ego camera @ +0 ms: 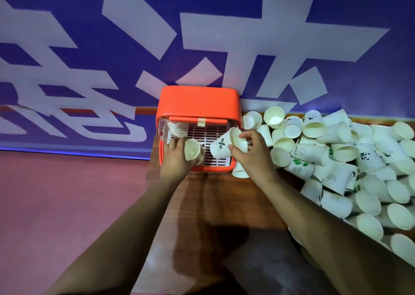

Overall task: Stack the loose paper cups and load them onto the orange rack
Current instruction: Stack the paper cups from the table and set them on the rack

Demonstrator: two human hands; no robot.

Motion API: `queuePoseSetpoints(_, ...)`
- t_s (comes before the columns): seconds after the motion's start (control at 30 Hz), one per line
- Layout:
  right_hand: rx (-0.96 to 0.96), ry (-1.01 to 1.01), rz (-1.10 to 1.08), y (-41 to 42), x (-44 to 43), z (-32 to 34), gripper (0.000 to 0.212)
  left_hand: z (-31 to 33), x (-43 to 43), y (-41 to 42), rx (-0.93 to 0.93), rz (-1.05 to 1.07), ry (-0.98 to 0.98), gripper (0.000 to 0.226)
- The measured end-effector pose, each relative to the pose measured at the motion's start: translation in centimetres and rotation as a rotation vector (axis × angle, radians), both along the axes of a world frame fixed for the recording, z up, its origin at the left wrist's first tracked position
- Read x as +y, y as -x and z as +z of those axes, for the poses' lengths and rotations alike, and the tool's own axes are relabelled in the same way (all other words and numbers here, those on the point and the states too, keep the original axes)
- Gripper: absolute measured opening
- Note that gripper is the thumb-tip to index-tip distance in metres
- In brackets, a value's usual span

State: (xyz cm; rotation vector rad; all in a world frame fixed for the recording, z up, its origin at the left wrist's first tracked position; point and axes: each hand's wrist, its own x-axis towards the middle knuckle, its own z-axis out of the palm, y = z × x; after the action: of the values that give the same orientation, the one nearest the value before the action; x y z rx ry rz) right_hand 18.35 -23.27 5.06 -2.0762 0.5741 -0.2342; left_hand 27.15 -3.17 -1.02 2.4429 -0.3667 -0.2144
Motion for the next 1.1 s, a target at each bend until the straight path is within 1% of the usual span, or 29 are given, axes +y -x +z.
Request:
queuePoseSetpoints(0.1, 0.051, -0.001, -0.002, -0.8, 1.2, -0.9, 0.043, -1.0, 0.0, -0.7, 0.051, -0.089, -0.055, 0.075)
queuePoseSetpoints(0.2, 0.039, 0.011, 0.02, -1.2, 2.5, -1.5, 0.046, -1.8, 0.6, -1.4, 0.075, -0.222, -0.083, 0.085)
queuePoseSetpoints(0.3, 0.037, 0.007, 0.028, -1.6, 3.6, -1.8, 0.048, -2.3, 2.0, -1.9, 0.168, -0.27, -0.031, 0.092)
queuePoseSetpoints(0.37, 0.033, 0.017, 0.045, -1.9, 4.3, -1.9, 0.049, -2.3, 3.2, -1.9, 0.192, -0.256, -0.014, 0.083)
queuePoseSetpoints(0.43, 0.023, 0.04, 0.077, -2.2, 5.1, -2.0, 0.051, -2.3, 4.4, -1.9, 0.185, -0.198, 0.015, 0.061)
queuePoseSetpoints(0.5, 0.022, 0.088, 0.121, -2.5, 5.9, -2.4, 0.052, -2.3, 5.1, -2.0, 0.236, -0.094, 0.136, 0.041)
queuePoseSetpoints(0.57, 0.028, 0.138, 0.165, -2.7, 6.7, -2.9, 0.055, -2.1, 5.3, -2.0, 0.289, -0.018, 0.234, 0.033)
queuePoseSetpoints(0.67, 0.062, 0.249, 0.232, -3.4, 7.5, -3.8, 0.065, -1.6, 4.8, -1.8, 0.375, 0.01, 0.345, 0.03)
queuePoseSetpoints(0.73, 0.119, 0.264, 0.275, -4.0, 7.8, -4.4, 0.073, -1.8, 4.4, -1.9, 0.389, -0.007, 0.36, 0.026)
queuePoseSetpoints(0.83, 0.248, 0.252, 0.301, -4.7, 7.8, -5.5, 0.085, -2.8, 3.9, -2.0, 0.428, -0.063, 0.329, 0.035)
queuePoseSetpoints(0.93, 0.306, 0.217, 0.288, -4.9, 7.9, -6.1, 0.085, -3.5, 4.0, -2.1, 0.427, -0.094, 0.307, 0.037)
queuePoseSetpoints(1.1, 0.293, 0.207, 0.244, -5.0, 8.2, -6.9, 0.084, -3.8, 3.6, -2.3, 0.382, -0.075, 0.291, 0.035)
